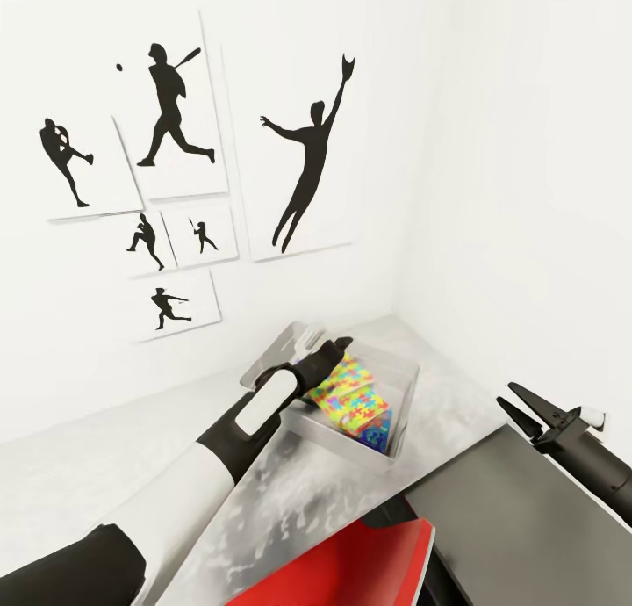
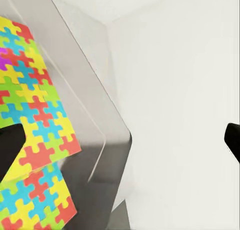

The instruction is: Put all the toys in the child's room - the three board games (two on the bed and one on the table), the two jigsaw puzzles on the table, and the tennis ball on the table - inside the toy box on the table in the child's room.

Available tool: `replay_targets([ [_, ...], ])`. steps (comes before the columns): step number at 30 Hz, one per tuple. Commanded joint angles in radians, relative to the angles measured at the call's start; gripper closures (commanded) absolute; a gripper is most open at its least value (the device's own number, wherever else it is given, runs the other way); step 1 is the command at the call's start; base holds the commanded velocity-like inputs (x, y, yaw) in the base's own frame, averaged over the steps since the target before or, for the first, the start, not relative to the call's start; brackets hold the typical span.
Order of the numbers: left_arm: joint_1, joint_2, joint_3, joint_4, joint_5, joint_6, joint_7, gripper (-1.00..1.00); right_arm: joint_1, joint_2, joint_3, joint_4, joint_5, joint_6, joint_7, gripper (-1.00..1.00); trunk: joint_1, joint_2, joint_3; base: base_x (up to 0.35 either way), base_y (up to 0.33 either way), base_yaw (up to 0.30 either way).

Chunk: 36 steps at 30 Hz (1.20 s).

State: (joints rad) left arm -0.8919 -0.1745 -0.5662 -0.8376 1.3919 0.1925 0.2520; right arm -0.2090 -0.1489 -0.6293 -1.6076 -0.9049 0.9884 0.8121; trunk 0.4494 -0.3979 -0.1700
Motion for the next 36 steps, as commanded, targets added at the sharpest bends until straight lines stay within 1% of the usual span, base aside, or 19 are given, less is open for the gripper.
replay_targets([
  [1,-0.001,0.000,0.001,-0.009,0.007,0.011,0.006,-1.00,-0.001,-0.001,-0.001,0.000,0.003,0.004,0.005,-1.00,0.001,-0.002,-0.002,0.000,0.000,0.000],
  [3,0.000,0.000,0.002,-0.042,0.007,0.057,0.004,-1.00,-0.001,-0.002,-0.001,0.000,0.003,0.004,0.005,-1.00,0.001,-0.002,-0.002,0.000,0.000,0.000],
  [5,0.003,0.000,0.016,-0.088,0.006,0.120,0.004,-1.00,-0.001,-0.002,-0.001,0.001,0.003,0.004,0.005,-1.00,0.001,-0.002,-0.002,0.000,0.000,0.000],
  [7,0.007,0.000,0.053,-0.143,0.007,0.187,0.004,-1.00,-0.001,-0.003,-0.001,0.001,0.004,0.004,0.005,-1.00,0.001,-0.002,-0.002,0.000,0.000,0.000],
  [8,0.010,0.010,0.090,-0.191,0.008,0.252,0.005,-1.00,-0.001,-0.003,-0.001,0.001,0.003,0.004,0.005,-1.00,0.001,-0.002,-0.002,0.000,0.000,0.000],
  [9,0.011,0.028,0.117,-0.223,0.008,0.302,0.005,-1.00,-0.001,-0.003,-0.001,0.001,0.003,0.004,0.005,-1.00,0.001,-0.002,-0.002,0.000,0.000,0.000],
  [12,0.017,0.098,0.218,-0.309,0.009,0.479,0.004,-1.00,-0.001,-0.003,-0.001,0.001,0.004,0.004,0.005,-1.00,0.001,-0.002,-0.002,0.000,0.000,0.000],
  [13,0.024,0.131,0.278,-0.345,0.010,0.577,0.002,-1.00,-0.001,-0.003,-0.001,0.001,0.005,0.004,0.005,-1.00,0.001,-0.002,-0.002,0.000,0.000,0.000],
  [15,0.047,0.175,0.374,-0.392,0.010,0.717,-0.003,-1.00,-0.001,-0.003,-0.001,0.001,0.006,0.004,0.006,-1.00,0.001,-0.002,-0.002,0.000,0.000,0.000],
  [17,0.085,0.222,0.485,-0.444,0.018,0.803,-0.013,-1.00,-0.001,-0.002,-0.001,0.002,0.008,0.003,0.006,-1.00,0.001,-0.002,-0.002,0.000,0.000,0.000],
  [18,0.114,0.252,0.529,-0.468,0.033,0.825,-0.020,-1.00,-0.001,-0.001,-0.001,0.002,0.008,0.003,0.006,-1.00,0.001,-0.002,-0.002,0.000,0.000,0.000],
  [19,0.146,0.288,0.558,-0.490,0.059,0.839,-0.029,-1.00,-0.001,-0.001,-0.001,0.002,0.009,0.003,0.006,-1.00,0.001,-0.002,-0.002,0.000,0.000,0.000],
  [20,0.194,0.350,0.582,-0.510,0.121,0.850,-0.048,-1.00,-0.001,-0.001,-0.001,0.001,0.009,0.003,0.006,-1.00,0.001,-0.002,-0.002,0.000,0.000,0.000],
  [22,0.257,0.429,0.596,-0.523,0.225,0.855,-0.086,-1.00,-0.001,-0.001,-0.001,0.001,0.009,0.003,0.006,-1.00,0.001,-0.002,-0.002,0.000,0.000,0.000],
  [23,0.291,0.460,0.598,-0.525,0.268,0.855,-0.107,-1.00,-0.001,-0.001,-0.001,0.001,0.009,0.003,0.006,-1.00,0.001,-0.002,-0.002,0.000,0.000,0.000],
  [25,0.350,0.495,0.605,-0.532,0.318,0.855,-0.147,-1.00,-0.001,-0.001,-0.001,0.001,0.009,0.003,0.006,-1.00,0.001,-0.002,-0.002,0.000,0.000,0.000],
  [28,0.390,0.526,0.607,-0.553,0.344,0.855,-0.222,-1.00,-0.001,0.000,-0.001,0.001,0.010,0.002,0.006,-1.00,0.001,-0.002,-0.002,0.000,0.000,0.000],
  [31,0.401,0.538,0.606,-0.559,0.348,0.855,-0.284,-1.00,-0.001,0.001,-0.001,0.001,0.010,-0.001,0.006,-1.00,0.001,-0.002,-0.002,0.000,0.000,-0.015],
  [36,0.405,0.546,0.605,-0.561,0.349,0.855,-0.309,-1.00,-0.001,0.002,0.000,0.001,0.011,-0.005,0.006,-1.00,0.001,-0.002,0.002,0.000,0.001,-0.162],
])
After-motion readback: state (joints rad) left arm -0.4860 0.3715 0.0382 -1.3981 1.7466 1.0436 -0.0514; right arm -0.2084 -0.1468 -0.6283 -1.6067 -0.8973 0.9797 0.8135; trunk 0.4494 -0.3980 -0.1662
